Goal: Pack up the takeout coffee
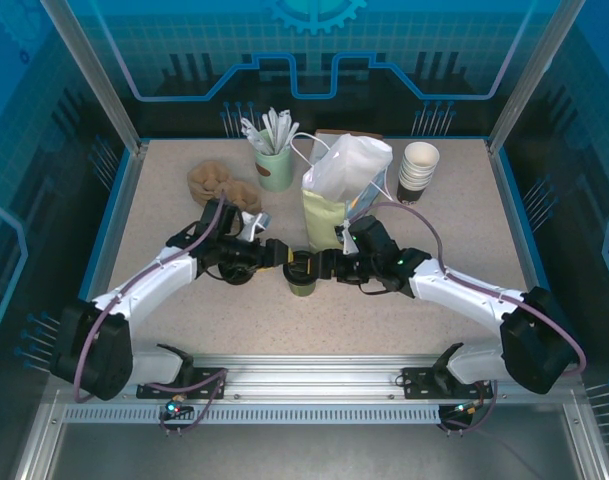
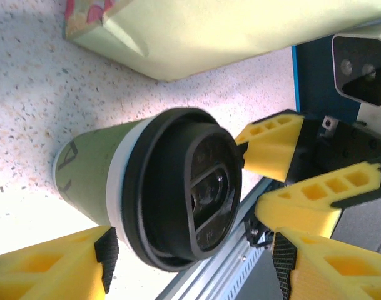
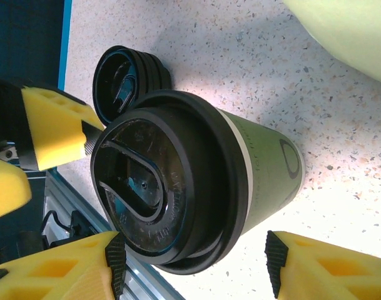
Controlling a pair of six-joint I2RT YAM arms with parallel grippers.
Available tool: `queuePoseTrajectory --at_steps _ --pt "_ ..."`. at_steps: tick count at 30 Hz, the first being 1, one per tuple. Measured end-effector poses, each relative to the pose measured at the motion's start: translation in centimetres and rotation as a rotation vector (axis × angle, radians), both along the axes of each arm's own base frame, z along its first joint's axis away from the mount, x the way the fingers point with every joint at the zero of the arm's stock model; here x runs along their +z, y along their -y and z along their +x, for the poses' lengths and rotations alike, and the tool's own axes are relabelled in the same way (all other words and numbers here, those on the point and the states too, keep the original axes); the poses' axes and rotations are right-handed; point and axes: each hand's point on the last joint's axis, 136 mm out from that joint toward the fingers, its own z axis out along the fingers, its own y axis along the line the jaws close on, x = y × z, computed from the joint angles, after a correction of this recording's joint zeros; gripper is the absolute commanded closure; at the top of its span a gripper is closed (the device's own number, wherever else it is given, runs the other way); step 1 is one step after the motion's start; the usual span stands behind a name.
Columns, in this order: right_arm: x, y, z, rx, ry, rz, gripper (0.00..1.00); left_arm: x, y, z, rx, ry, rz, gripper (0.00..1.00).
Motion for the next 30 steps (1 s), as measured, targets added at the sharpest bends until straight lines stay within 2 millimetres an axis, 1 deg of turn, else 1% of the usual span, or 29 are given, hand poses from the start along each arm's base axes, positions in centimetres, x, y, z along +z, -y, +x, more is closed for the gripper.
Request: queuePoseTrajectory --at_steps 4,10,17,22,30 --pt "-0.2 -0.1 0.1 0.001 -0.004 -0.004 0.38 -0.3 0.6 0.4 -0.017 0.019 0.040 0.29" --pt "-0.5 -0.1 0.1 0.005 -0.007 -0.012 0.38 -2.0 0.8 0.3 -0.034 -0.003 0.096 0.32" --pt "-0.9 -0.5 0.6 0.006 -0.006 -0.012 0.39 -2.3 0.7 0.4 -0.037 0.008 0.114 0.39" --pt "-0.9 -0.7 0.7 0.011 0.002 -0.011 0.39 -2.8 0.7 0.3 -0.044 -0.002 0.124 0.43" --pt "-0.8 -0.7 0.8 0.015 0.010 -0.009 0.39 -3.4 0.5 0.2 -0.040 -0.022 0.140 0.47"
